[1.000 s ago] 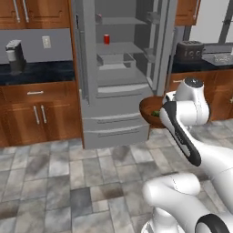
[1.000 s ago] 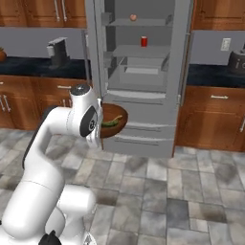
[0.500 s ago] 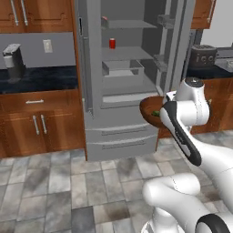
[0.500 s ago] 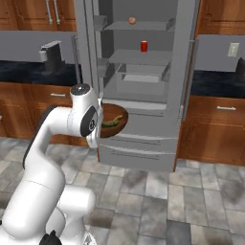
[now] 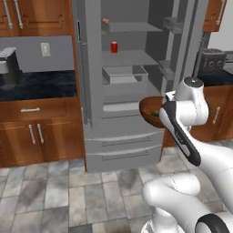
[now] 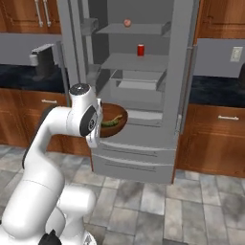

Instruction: Pick the chicken drumstick and squash from their plates and place them in the bowl. Then put the bowl in the fridge.

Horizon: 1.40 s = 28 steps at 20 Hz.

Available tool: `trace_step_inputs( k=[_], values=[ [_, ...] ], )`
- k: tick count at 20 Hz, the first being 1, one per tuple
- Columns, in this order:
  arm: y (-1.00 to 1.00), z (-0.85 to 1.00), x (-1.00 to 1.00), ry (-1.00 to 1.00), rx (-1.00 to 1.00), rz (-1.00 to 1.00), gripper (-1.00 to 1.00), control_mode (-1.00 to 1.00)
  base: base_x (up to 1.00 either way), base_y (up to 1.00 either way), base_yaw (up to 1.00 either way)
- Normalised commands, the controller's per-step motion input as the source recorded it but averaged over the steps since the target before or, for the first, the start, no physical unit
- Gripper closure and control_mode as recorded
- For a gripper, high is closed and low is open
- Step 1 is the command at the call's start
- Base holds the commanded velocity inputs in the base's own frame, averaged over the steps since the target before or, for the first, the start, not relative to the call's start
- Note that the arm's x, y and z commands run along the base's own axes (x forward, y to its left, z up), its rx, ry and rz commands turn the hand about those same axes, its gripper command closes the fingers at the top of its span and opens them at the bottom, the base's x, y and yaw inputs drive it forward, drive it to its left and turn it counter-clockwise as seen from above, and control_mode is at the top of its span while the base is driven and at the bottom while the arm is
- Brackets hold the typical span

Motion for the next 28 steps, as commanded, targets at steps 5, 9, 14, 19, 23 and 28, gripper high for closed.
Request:
trace_step_inputs(
  k=[5, 9, 14, 19, 23, 28],
  values=[
    [0.0, 0.0, 0.0, 0.0, 0.0, 0.0, 1.0, 1.0, 0.51, -0.25, 0.01],
    [0.0, 0.0, 0.0, 0.0, 0.0, 0.0, 1.0, 1.0, 0.54, -0.02, 0.09],
    [0.0, 0.0, 0.0, 0.0, 0.0, 0.0, 1.0, 1.0, 0.55, -0.22, 0.03],
    [0.0, 0.0, 0.0, 0.0, 0.0, 0.0, 1.0, 1.0, 0.49, -0.29, 0.0],
    [0.0, 0.0, 0.0, 0.0, 0.0, 0.0, 1.0, 1.0, 0.52, -0.18, 0.0],
    [0.0, 0.0, 0.0, 0.0, 0.0, 0.0, 1.0, 1.0, 0.51, -0.24, 0.0]
  ],
)
